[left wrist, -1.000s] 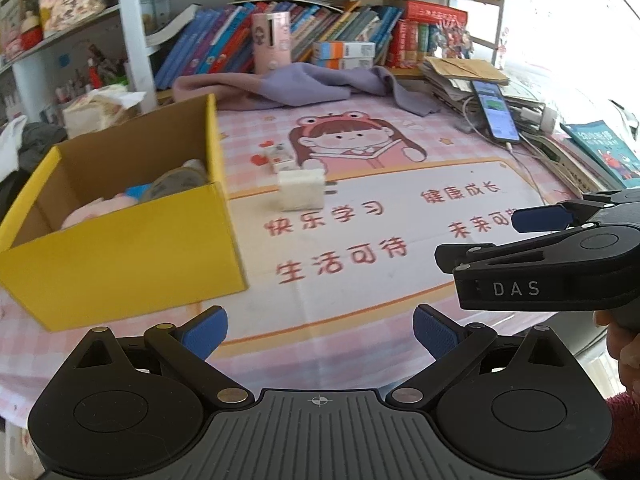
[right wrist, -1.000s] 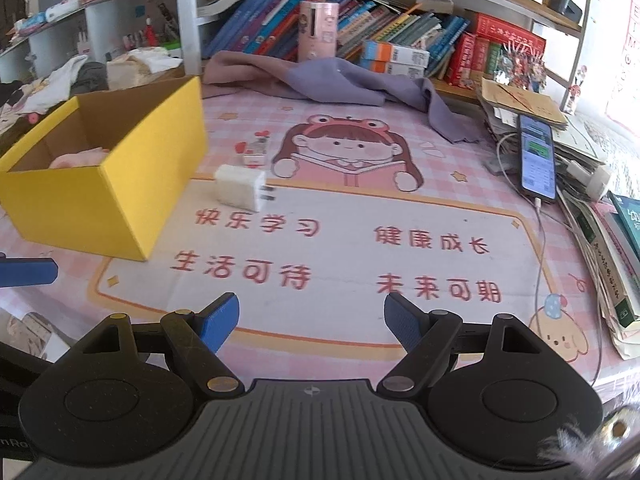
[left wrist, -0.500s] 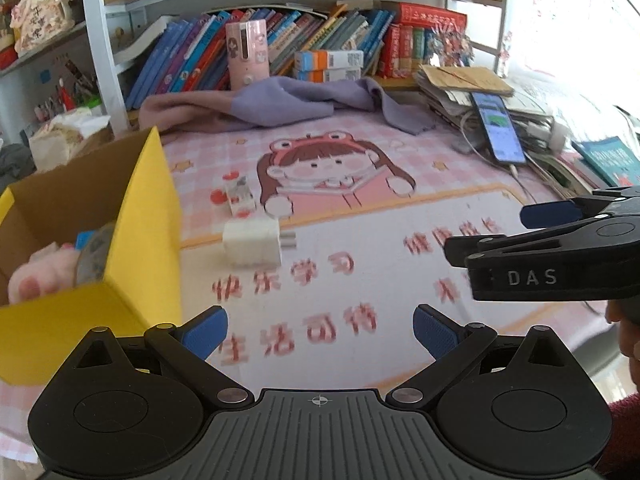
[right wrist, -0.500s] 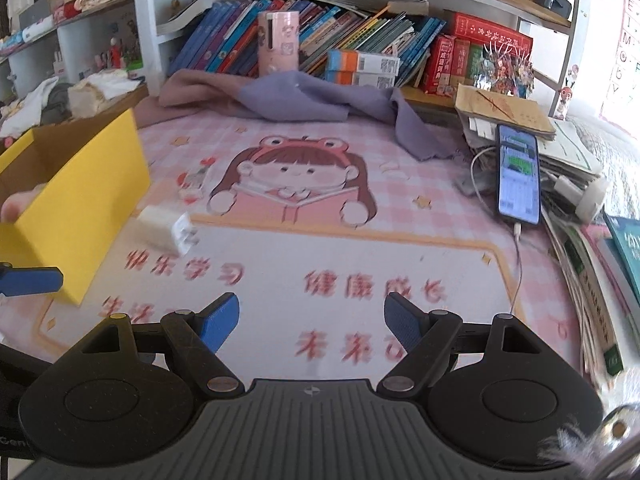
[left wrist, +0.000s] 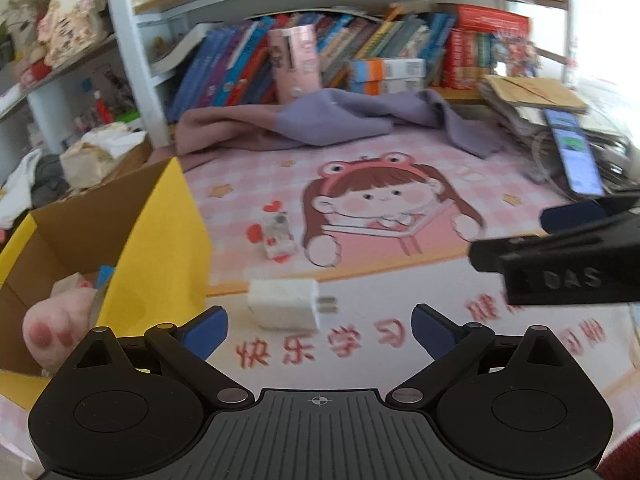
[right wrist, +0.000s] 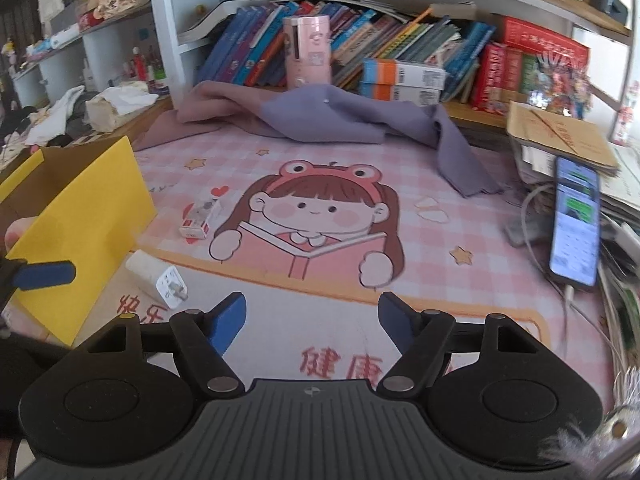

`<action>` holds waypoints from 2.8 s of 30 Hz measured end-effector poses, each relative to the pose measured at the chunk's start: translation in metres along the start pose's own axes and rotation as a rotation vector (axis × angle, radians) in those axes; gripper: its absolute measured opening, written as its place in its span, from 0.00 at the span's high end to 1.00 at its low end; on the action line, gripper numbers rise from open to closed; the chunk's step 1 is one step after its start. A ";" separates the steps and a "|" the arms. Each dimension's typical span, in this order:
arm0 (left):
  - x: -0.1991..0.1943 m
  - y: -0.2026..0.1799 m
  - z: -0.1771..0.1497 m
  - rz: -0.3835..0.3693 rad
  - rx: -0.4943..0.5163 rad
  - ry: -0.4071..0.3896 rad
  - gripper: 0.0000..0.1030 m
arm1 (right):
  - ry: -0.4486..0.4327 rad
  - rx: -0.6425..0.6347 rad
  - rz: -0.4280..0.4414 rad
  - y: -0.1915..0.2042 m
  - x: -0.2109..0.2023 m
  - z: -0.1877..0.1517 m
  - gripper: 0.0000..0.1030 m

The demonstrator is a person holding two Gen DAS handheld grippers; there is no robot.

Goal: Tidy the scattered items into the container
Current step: 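Grasp the white charger with the left gripper while the right grasps the small medicine box, then lift the charger and medicine box and carry both toward the yellow box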

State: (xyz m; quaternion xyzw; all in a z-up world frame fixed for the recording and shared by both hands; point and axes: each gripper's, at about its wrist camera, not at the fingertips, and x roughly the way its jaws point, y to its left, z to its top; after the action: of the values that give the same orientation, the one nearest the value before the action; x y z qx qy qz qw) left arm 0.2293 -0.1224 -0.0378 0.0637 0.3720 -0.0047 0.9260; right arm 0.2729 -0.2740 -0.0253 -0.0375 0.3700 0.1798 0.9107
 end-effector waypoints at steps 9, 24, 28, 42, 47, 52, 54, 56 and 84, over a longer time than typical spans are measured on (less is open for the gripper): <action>0.048 0.010 0.010 0.060 -0.166 0.045 0.12 | 0.008 -0.061 0.090 0.001 0.037 0.039 0.30; 0.082 0.027 0.005 0.071 -0.248 0.094 0.36 | 0.073 -0.177 0.212 0.027 0.101 0.080 0.30; 0.078 0.028 0.003 0.059 -0.251 0.106 0.36 | 0.114 -0.199 0.273 0.038 0.126 0.089 0.30; 0.060 0.024 -0.007 0.035 -0.240 0.147 0.36 | 0.167 -0.774 0.498 0.101 0.186 0.083 0.30; 0.059 0.022 -0.004 0.044 -0.253 0.132 0.36 | 0.166 -0.836 0.551 0.102 0.193 0.086 0.27; 0.056 0.021 -0.003 0.058 -0.272 0.113 0.36 | 0.195 -0.741 0.529 0.095 0.206 0.095 0.28; 0.056 0.022 -0.003 0.062 -0.272 0.109 0.36 | 0.208 -0.671 0.530 0.091 0.209 0.097 0.34; 0.058 0.025 -0.002 0.065 -0.268 0.110 0.36 | 0.189 -0.643 0.524 0.089 0.206 0.096 0.48; 0.035 0.010 -0.006 -0.030 -0.211 0.073 0.37 | 0.149 -0.359 0.207 -0.004 0.069 0.002 0.71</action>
State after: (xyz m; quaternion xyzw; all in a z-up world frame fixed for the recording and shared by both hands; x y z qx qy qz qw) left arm 0.2504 -0.1105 -0.0651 -0.0395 0.4048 0.0228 0.9133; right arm 0.3210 -0.2573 -0.0715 -0.1738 0.4001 0.3323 0.8362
